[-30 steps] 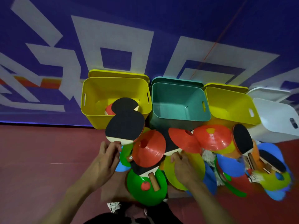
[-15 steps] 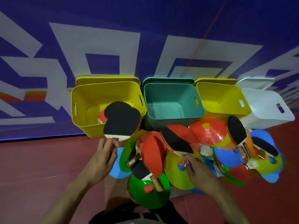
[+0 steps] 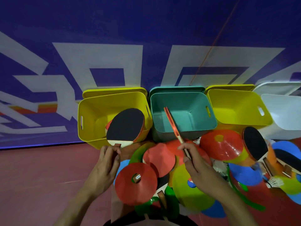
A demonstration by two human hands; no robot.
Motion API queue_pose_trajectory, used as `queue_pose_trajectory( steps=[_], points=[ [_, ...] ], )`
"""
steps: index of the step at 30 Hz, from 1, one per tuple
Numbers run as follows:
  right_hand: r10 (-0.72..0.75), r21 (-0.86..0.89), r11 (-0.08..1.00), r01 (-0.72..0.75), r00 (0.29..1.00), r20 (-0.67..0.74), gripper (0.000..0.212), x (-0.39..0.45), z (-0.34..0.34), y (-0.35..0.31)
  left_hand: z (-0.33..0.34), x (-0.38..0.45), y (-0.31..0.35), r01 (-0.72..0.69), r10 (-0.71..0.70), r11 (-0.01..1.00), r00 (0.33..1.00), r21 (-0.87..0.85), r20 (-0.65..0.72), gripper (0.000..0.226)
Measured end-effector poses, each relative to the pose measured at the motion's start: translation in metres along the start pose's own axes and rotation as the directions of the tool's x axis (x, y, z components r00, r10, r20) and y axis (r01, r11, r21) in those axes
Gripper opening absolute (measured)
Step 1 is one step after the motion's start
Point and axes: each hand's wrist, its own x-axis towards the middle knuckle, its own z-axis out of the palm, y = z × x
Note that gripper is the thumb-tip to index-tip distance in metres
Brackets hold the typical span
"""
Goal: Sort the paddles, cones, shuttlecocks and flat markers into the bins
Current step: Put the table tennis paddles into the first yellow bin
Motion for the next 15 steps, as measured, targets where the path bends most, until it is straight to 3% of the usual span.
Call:
queue_pose_trajectory(
  steps=[3, 7, 10, 15],
  points=[
    [-0.127, -0.116, 0.987, 0.115, 0.987, -0.099, 0.018, 0.027, -0.002, -0.011, -0.033, 0.015, -0.006, 0.010, -0.009, 1.000, 0.999, 0.019, -0.041, 0.013],
    [-0.124, -0.119, 0.986, 0.114, 0.989, -0.085, 0.037, 0.081, 0.007, -0.021, -0.081, 0.042, -0.032, 0.018, -0.014, 0.996, 0.999, 0.093, -0.047, 0.014],
    [-0.119, -0.145, 0.983, 0.111, 0.992, -0.042, 0.063, 0.116, 0.023, -0.023, -0.101, 0.068, -0.053, -0.007, -0.004, 0.983, 0.998, 0.185, 0.057, 0.013],
    [-0.130, -0.237, 0.963, 0.126, 0.991, -0.002, 0.069, 0.148, 0.047, -0.019, -0.103, 0.117, -0.092, -0.003, -0.080, 0.961, 0.953, 0.275, 0.291, 0.022]
  ],
)
